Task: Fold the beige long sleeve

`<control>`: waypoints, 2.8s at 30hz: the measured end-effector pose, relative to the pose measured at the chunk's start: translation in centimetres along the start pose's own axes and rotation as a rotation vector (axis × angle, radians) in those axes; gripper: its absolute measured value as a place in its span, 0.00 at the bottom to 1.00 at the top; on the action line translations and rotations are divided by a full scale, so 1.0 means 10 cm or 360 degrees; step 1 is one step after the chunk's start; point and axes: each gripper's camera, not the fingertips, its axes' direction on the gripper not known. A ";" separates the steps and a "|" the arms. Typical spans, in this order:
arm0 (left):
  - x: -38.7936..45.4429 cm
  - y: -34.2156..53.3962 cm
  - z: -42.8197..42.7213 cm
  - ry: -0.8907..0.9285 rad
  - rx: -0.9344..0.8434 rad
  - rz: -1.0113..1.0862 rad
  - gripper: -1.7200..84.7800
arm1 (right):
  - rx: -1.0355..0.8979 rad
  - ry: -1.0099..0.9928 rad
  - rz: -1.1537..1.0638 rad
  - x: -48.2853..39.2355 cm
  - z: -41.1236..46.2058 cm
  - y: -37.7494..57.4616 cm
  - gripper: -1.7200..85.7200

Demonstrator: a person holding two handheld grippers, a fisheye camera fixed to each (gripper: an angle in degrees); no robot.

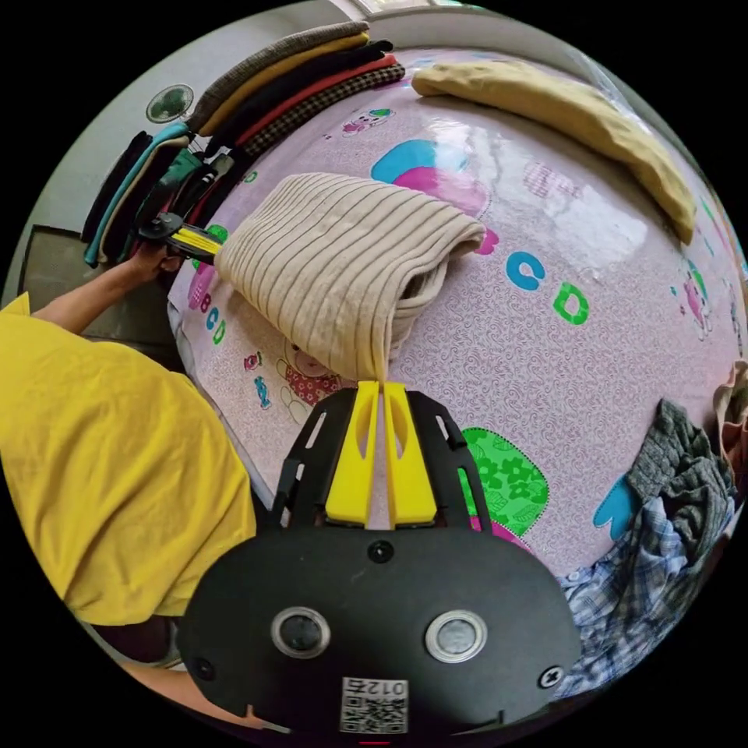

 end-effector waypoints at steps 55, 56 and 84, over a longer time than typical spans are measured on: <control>-1.18 -0.17 -0.36 0.0908 0.0274 -0.0331 0.03 | 0.0397 -0.0676 0.0557 0.91 -0.97 0.07 0.11; -1.20 -0.16 -0.38 0.0921 0.0284 -0.0331 0.03 | 0.0411 -0.0691 0.0582 0.94 -0.98 0.08 0.11; -1.57 -0.40 -0.05 0.0735 0.0084 -0.0766 0.03 | 0.0181 -0.0470 0.0790 0.96 -0.68 -0.18 0.05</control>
